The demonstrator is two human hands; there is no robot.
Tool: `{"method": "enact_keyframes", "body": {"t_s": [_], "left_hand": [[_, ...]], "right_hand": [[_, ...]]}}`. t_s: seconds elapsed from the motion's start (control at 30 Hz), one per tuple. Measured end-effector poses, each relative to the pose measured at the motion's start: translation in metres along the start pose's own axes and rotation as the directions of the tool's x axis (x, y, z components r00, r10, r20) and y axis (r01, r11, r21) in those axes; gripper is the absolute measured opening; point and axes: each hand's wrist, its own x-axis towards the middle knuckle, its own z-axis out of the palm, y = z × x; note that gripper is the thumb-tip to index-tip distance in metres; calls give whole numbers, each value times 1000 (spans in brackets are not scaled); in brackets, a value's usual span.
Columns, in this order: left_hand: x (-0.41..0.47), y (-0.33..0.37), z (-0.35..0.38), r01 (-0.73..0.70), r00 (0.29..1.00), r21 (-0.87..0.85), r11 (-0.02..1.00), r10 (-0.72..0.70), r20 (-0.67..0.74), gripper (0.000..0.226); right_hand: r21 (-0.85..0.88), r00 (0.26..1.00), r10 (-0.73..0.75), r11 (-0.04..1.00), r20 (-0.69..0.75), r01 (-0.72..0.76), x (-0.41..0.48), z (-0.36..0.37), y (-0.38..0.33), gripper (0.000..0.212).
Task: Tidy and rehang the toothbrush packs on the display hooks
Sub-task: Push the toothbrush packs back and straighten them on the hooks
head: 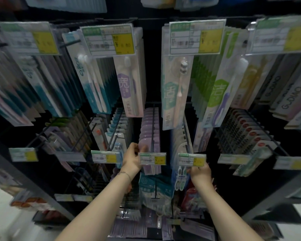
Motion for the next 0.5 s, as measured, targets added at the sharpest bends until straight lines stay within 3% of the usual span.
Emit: {"method": "enact_keyframes", "body": {"t_s": [0.3, 0.43, 0.5], "left_hand": [[-15, -2, -15, -18, 999, 241, 970, 8, 41, 24], [-26, -6, -25, -132, 989, 363, 922, 96, 116, 18], [-31, -11, -31, -186, 978, 455, 871, 121, 169, 16]], "right_hand": [[-112, 993, -105, 988, 50, 110, 1, -8, 4, 24], [-365, 977, -215, 910, -14, 195, -4, -20, 15, 10], [-585, 971, -235, 793, -35, 171, -10, -23, 20, 16]]}}
